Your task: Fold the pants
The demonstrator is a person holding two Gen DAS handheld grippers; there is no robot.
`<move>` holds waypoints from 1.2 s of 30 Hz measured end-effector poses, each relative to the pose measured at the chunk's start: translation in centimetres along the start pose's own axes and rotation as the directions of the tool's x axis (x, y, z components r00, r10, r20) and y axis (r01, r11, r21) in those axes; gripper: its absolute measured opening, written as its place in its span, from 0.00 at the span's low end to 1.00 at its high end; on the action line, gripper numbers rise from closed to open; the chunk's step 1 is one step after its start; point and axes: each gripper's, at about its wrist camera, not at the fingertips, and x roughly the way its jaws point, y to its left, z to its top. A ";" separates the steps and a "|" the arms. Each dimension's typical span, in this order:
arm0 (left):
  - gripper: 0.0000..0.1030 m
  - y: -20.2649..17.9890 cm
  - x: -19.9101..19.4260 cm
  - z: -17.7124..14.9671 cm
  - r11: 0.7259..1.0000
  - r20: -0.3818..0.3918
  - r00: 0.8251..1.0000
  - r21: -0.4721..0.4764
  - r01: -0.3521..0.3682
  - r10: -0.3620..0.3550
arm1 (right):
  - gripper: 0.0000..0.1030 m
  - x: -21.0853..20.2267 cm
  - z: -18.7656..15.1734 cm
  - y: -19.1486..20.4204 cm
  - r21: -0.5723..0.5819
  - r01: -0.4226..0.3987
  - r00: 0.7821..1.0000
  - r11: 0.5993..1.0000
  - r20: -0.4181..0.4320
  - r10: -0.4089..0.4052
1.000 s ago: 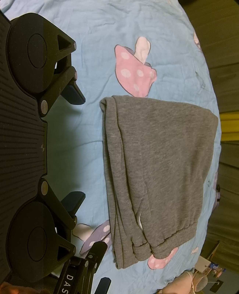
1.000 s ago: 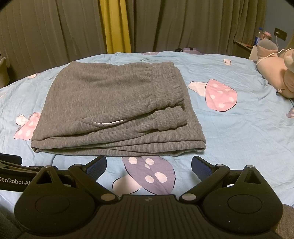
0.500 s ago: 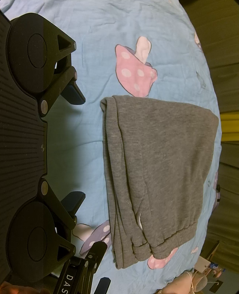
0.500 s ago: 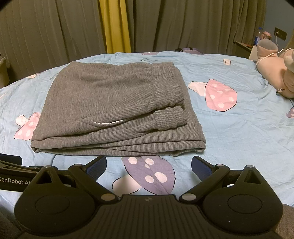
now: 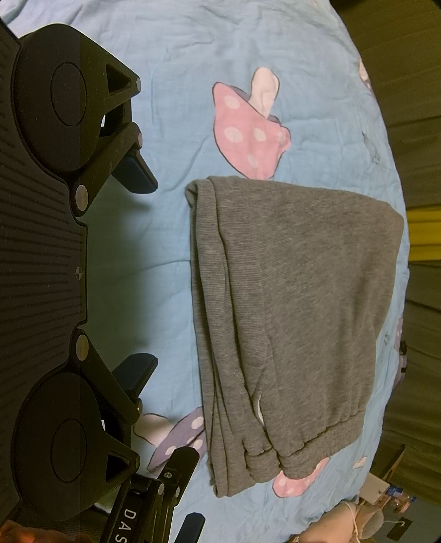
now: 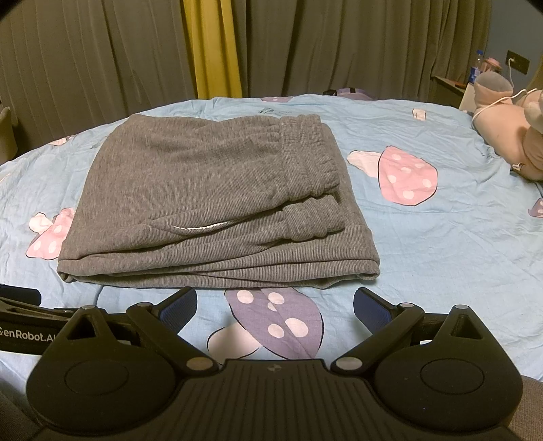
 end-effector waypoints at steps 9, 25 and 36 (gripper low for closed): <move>1.00 0.0 0.1 0.0 1.000 -0.002 1.000 -0.001 -0.004 0.004 | 0.96 0.0 0.0 0.0 0.001 0.000 1.000 1.000 0.000 0.000; 1.00 0.2 0.2 0.0 1.000 -0.006 1.000 -0.006 -0.001 0.001 | 0.96 0.1 0.0 -0.1 0.005 -0.001 1.000 1.000 -0.002 0.001; 1.00 0.3 0.3 0.1 1.000 -0.006 1.000 -0.006 -0.002 0.002 | 0.96 0.1 0.0 -0.1 0.007 -0.001 1.000 1.000 -0.003 0.001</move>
